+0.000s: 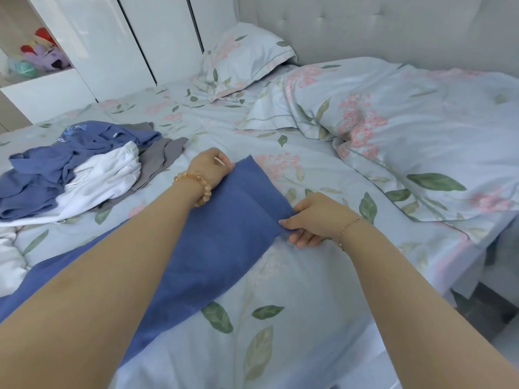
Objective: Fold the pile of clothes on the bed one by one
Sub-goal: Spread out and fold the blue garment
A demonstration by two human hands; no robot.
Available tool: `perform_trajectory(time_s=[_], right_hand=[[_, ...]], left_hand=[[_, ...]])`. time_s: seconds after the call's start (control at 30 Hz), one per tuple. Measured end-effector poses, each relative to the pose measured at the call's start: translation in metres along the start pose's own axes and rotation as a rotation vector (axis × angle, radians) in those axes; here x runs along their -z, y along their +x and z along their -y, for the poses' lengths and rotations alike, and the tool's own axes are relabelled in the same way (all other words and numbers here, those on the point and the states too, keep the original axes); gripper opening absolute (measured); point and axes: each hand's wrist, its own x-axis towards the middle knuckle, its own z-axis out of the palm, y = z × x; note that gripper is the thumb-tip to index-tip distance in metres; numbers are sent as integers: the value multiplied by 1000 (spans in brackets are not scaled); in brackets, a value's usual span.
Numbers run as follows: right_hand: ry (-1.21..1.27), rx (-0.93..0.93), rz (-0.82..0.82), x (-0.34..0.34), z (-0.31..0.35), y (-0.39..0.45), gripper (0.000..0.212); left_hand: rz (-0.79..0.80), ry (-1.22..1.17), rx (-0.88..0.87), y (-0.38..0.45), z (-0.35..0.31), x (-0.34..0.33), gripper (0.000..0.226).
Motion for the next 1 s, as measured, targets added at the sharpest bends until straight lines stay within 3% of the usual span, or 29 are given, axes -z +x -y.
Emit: perform_trajectory(time_s=[0.07, 0.17, 0.23, 0.33, 0.5, 0.6, 0.67, 0.73, 0.83, 1.0], right_hand=[[-45, 0, -123, -5, -3, 7, 12], [-24, 56, -324, -10, -4, 19, 23], [6, 69, -323, -13, -2, 24, 38], [-72, 81, -226, -19, 3, 27, 47], [195, 183, -214, -27, 10, 32, 28], [597, 163, -70, -30, 17, 30, 30], [656, 179, -1, -27, 20, 27, 29], [635, 231, -10, -21, 22, 20, 19], [595, 256, -129, -4, 25, 11, 24], [-72, 203, -500, 6, 7, 20, 29]], left_hand=[[154, 116, 59, 4, 12, -17, 22], [83, 252, 21, 5, 19, -32, 36], [57, 364, 7, 5, 19, -33, 42], [151, 461, -6, 5, 17, -30, 42], [240, -93, -77, -7, -1, -8, 28], [237, -313, -135, -14, -16, 18, 14], [189, -367, -164, -14, -27, 32, 10], [164, -374, -190, -10, -34, 40, 11], [156, -342, -217, 0, -41, 36, 11], [128, -109, -249, 12, -24, -24, 14]])
